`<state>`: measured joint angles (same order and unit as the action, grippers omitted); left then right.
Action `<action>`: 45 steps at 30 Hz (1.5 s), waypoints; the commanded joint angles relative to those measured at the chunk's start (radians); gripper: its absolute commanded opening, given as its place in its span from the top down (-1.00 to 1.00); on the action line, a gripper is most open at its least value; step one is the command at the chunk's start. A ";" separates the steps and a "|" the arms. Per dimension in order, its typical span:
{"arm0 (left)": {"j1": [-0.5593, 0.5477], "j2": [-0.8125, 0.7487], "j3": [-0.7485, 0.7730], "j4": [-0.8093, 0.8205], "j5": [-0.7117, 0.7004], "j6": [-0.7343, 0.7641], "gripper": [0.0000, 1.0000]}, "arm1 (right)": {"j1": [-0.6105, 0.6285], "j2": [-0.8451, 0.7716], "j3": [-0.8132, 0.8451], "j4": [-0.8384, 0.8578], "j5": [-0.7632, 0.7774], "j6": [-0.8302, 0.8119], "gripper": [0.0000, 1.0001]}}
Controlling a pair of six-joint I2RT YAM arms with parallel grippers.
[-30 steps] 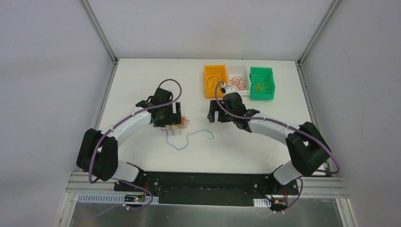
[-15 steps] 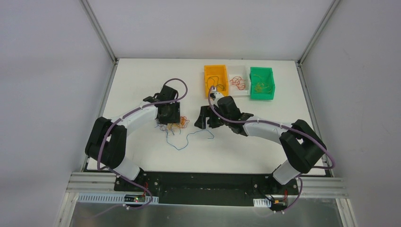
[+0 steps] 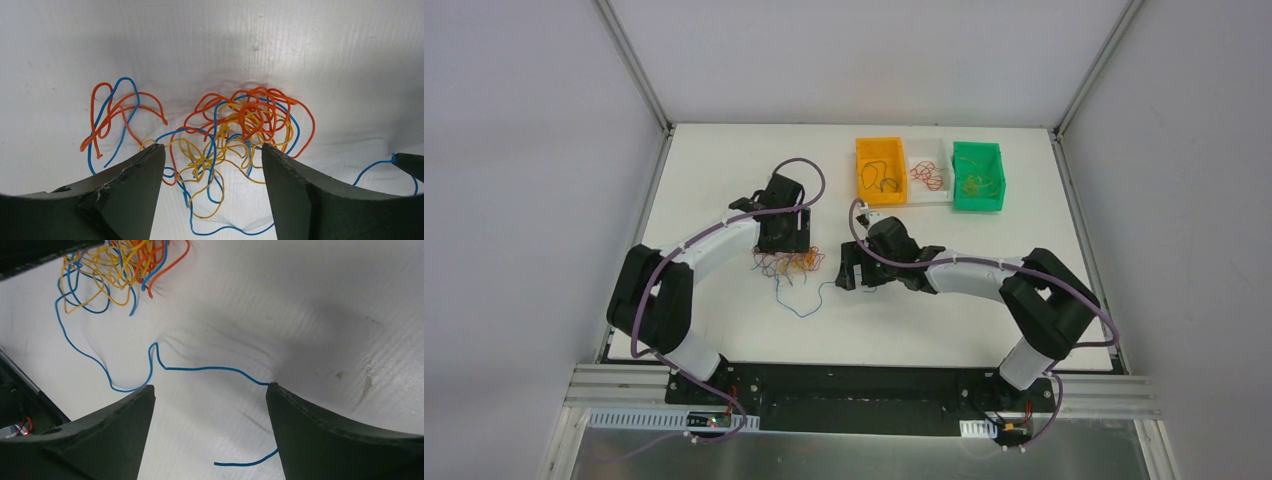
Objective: Untangle the cables
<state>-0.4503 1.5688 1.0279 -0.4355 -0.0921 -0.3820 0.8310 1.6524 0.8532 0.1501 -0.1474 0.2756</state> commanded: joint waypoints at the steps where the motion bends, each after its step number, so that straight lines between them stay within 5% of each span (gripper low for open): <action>1: -0.014 0.019 0.047 -0.023 -0.039 0.049 -0.45 | 0.048 0.021 0.061 -0.058 0.084 0.002 -0.73; 11: -0.033 0.153 0.100 -0.024 0.000 0.052 -0.22 | 0.120 0.098 0.161 -0.136 0.312 0.065 -0.58; 17: -0.031 0.189 0.099 -0.023 -0.010 0.024 0.67 | 0.130 0.133 0.197 -0.183 0.436 0.130 -0.25; 19: -0.031 0.180 0.093 -0.023 -0.021 0.011 1.00 | 0.132 0.142 0.208 -0.188 0.449 0.135 -0.09; 24: -0.029 0.115 0.057 -0.008 -0.045 -0.022 1.00 | 0.133 0.153 0.232 -0.233 0.496 0.143 0.98; 41: 0.042 -0.312 -0.191 0.097 -0.181 -0.169 1.00 | 0.066 -0.099 0.048 -0.342 0.607 0.139 1.00; 43: 0.042 -0.352 -0.198 0.098 -0.162 -0.163 1.00 | 0.061 -0.123 0.043 -0.351 0.568 0.125 0.79; 45: 0.042 -0.381 -0.198 0.099 -0.109 -0.154 1.00 | 0.062 -0.154 0.040 -0.350 0.512 0.108 0.30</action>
<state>-0.4061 1.2591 0.8364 -0.3630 -0.2268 -0.5186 0.8974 1.5799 0.9016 -0.1661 0.4217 0.4057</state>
